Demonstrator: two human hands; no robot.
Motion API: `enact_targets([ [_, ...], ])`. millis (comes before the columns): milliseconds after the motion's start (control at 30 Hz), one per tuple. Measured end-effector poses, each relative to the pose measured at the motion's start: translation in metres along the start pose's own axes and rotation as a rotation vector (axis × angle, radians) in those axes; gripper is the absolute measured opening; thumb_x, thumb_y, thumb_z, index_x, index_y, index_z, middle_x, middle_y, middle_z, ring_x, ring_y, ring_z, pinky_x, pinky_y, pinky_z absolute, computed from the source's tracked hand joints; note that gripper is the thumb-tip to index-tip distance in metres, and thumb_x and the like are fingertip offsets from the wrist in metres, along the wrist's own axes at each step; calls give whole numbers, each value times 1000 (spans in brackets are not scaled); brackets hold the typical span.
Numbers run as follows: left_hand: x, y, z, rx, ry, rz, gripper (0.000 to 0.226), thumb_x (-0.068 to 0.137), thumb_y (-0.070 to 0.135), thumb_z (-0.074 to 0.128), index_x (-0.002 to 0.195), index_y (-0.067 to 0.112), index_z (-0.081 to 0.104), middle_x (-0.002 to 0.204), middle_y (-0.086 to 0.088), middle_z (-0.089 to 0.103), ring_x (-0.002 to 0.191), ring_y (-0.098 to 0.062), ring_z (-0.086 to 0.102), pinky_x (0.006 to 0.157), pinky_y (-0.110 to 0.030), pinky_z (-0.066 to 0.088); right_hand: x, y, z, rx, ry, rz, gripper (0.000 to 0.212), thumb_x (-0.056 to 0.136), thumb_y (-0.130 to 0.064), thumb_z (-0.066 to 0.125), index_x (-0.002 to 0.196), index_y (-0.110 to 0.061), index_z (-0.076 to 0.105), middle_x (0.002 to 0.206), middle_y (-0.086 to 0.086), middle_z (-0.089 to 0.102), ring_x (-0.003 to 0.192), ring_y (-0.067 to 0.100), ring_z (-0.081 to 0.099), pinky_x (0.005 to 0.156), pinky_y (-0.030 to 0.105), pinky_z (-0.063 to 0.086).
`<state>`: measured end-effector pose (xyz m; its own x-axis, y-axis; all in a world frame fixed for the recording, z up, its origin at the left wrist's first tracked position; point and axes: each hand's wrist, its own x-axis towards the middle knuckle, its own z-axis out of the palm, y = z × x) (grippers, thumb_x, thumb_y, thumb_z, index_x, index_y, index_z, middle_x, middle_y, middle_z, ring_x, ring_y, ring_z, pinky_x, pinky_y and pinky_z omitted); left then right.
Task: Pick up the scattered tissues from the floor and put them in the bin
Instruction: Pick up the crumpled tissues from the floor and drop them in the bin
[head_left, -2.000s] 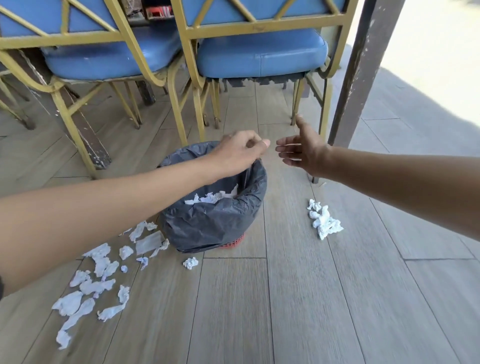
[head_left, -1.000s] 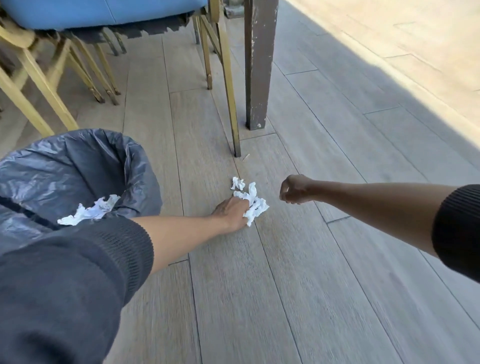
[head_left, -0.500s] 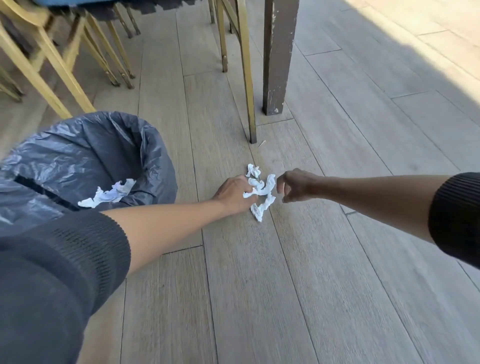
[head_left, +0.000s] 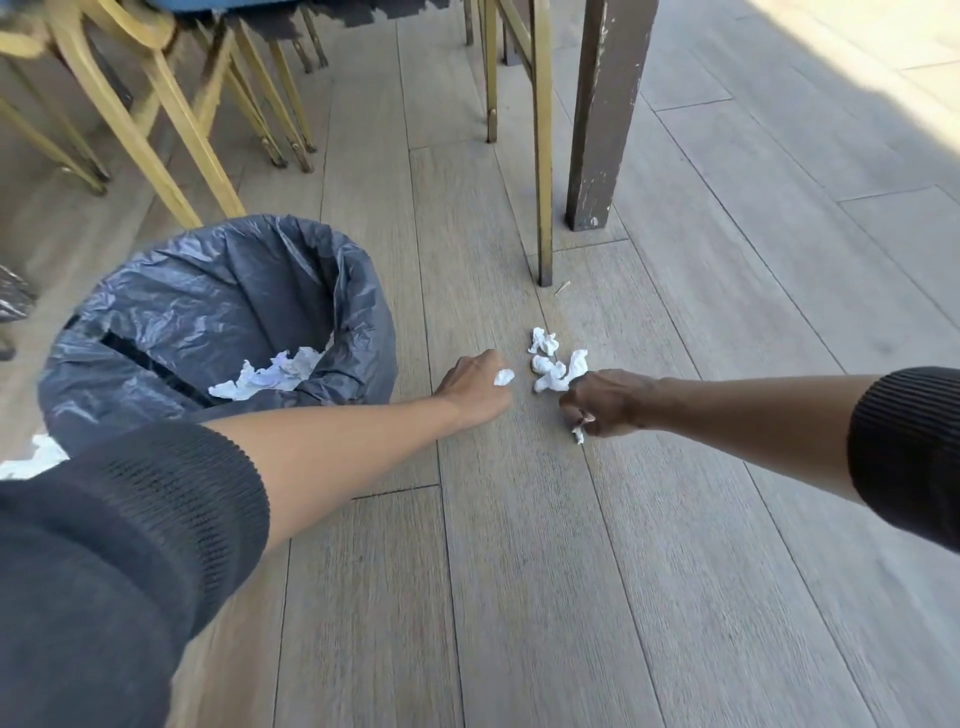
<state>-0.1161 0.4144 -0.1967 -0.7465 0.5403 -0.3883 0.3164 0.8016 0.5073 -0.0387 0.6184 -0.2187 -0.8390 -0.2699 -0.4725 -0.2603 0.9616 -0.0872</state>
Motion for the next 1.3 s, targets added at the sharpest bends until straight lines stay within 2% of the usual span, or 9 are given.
enact_targets([
  [133,8,3,6,-3,-51,-45,47,98,26,37,140,9,26,84,-5,51,68,-18,51,55,-32,38,-12,11,-2,32,6,45,21,82,-28,72,84,-21,52,98,-4,51,86,17,56,67,29,51],
  [300,22,21,19,163,115,20,60,91,74,28,120,24,44,86,1,60,80,-23,61,63,-32,42,-29,27,-10,69,-32,175,15,88,-11,62,92,-18,49,76,-2,52,62,13,49,47,24,34],
  [400,37,25,32,163,157,71,50,101,54,33,96,14,63,77,-1,59,77,-26,62,61,-30,39,-39,37,-8,89,10,224,19,90,3,47,91,-16,49,75,-1,50,59,11,45,46,24,33],
  [500,47,22,45,230,160,100,33,98,36,49,78,12,56,92,-6,55,84,-28,59,65,-29,37,-48,44,-6,32,66,227,21,90,3,40,81,-14,47,73,2,49,57,15,39,49,28,33],
  [633,56,16,58,247,164,113,18,90,32,64,88,16,57,106,-6,53,95,-25,58,69,-30,39,-52,48,-8,-4,182,154,25,92,-19,35,68,-14,42,61,2,44,53,19,38,50,33,38],
  [800,58,12,59,198,229,96,32,88,28,69,108,11,52,103,-5,61,89,-25,62,67,-33,49,-38,42,-10,-60,281,140,50,101,-49,30,67,-15,43,58,-1,45,46,16,39,48,28,36],
  [900,55,8,58,141,241,96,33,88,23,68,116,17,52,103,0,64,87,-25,64,72,-36,55,-24,38,-7,-62,305,167,48,106,-46,25,77,-14,47,66,0,52,51,17,45,52,28,32],
  [1067,46,-4,57,110,207,139,2,91,21,60,90,20,59,100,-2,65,86,-24,62,68,-30,49,-10,28,-12,8,213,255,25,104,-25,40,124,-9,41,71,2,52,54,13,44,44,27,32],
  [1300,28,-13,38,47,186,188,30,86,24,64,66,25,41,82,0,55,78,-21,54,66,-31,45,2,19,-6,77,49,162,73,83,-55,69,141,-19,41,114,6,66,97,24,63,67,30,43],
])
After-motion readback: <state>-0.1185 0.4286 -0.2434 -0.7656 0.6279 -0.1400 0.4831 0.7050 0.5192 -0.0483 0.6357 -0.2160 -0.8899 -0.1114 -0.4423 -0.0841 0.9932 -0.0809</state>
